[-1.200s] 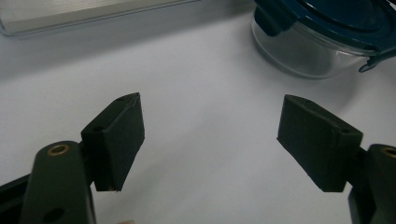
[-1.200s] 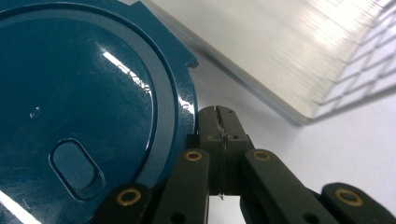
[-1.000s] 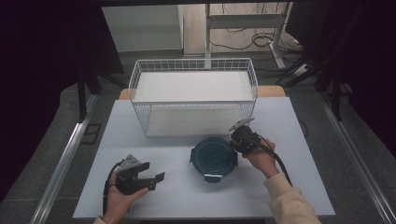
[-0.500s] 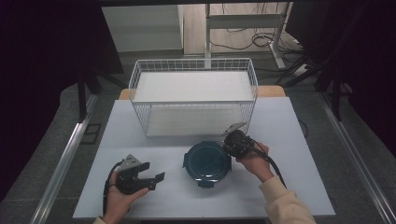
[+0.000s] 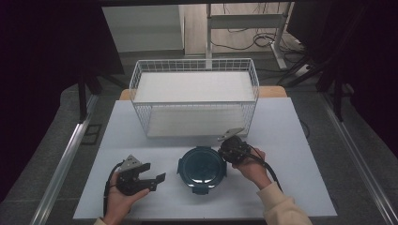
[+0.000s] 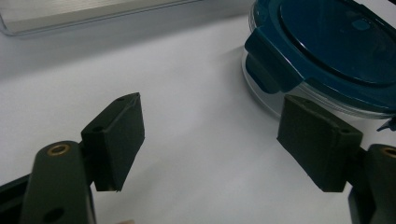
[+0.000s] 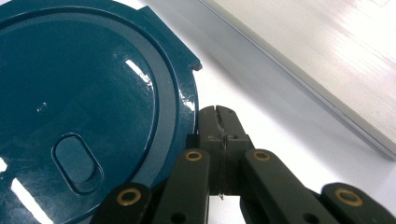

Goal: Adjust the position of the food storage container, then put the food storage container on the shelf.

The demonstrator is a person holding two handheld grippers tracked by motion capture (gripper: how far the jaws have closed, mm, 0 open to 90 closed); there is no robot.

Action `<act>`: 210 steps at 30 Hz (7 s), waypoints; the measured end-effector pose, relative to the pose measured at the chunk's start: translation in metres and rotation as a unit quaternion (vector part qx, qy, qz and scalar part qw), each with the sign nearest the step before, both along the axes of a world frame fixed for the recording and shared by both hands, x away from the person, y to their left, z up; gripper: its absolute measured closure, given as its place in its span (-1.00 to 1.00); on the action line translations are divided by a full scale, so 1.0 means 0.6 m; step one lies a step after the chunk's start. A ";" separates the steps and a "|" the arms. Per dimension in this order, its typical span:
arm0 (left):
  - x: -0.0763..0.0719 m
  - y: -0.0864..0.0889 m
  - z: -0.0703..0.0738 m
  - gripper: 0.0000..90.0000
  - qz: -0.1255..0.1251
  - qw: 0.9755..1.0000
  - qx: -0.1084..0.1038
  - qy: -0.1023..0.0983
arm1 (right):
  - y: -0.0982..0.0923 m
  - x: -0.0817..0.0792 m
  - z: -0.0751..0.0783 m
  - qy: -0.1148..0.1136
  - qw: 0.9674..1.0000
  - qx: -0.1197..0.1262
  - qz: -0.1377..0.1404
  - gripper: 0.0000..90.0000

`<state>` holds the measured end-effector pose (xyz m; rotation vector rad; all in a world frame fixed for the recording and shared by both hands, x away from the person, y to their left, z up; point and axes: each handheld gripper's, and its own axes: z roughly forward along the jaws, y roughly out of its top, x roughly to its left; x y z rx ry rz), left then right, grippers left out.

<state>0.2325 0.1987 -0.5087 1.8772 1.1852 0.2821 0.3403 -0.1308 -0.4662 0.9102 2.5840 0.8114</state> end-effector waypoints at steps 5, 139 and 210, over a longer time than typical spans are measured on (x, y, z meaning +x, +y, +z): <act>-0.001 0.003 0.003 -0.50 0.003 1.000 -0.002 -0.004 | -0.008 -0.001 0.003 -0.019 1.000 0.012 0.006 1.00; 0.062 -0.092 0.007 -0.18 -0.038 0.961 -0.197 0.192 | -0.074 -0.108 -0.055 0.178 0.896 0.369 -0.171 -0.08; 0.101 -0.063 0.214 -0.16 -0.052 0.980 -0.182 0.067 | -0.049 -0.056 0.147 0.051 0.922 0.377 -0.075 -0.07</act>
